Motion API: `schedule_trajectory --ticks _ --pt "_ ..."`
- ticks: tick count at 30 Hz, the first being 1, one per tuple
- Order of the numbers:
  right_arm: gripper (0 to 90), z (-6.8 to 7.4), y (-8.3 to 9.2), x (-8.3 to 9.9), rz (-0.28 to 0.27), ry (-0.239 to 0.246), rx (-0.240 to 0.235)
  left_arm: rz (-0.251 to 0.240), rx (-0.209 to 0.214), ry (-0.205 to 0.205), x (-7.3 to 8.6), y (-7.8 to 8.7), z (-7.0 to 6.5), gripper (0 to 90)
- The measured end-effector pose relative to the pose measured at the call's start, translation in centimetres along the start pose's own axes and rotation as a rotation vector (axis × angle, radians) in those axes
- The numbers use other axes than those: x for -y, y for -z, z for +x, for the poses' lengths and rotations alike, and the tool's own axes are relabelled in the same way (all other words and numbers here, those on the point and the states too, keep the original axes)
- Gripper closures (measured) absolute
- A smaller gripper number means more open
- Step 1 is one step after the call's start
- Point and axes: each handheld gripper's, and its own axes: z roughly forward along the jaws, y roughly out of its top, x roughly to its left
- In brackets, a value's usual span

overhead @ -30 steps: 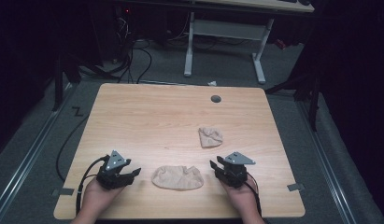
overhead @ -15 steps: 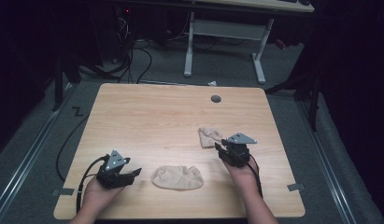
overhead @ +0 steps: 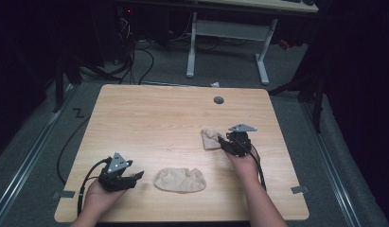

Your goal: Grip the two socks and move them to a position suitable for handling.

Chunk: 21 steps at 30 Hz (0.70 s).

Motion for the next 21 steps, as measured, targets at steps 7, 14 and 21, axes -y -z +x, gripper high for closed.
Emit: schedule_trajectory --ticks 7,14,21 --pt "58.8 -0.5 -1.7 0.4 0.037 -0.033 0.003 0.000 0.006 -0.006 0.0 0.0 -0.1 38.3" --pt "58.9 -0.6 -2.6 0.3 0.060 -0.045 0.000 0.008 0.015 -0.017 0.0 -0.2 -0.3 38.7" --pt "66.7 -0.6 -3.4 0.6 0.097 -0.035 0.005 0.010 0.022 -0.021 0.0 -0.2 -0.4 39.6"
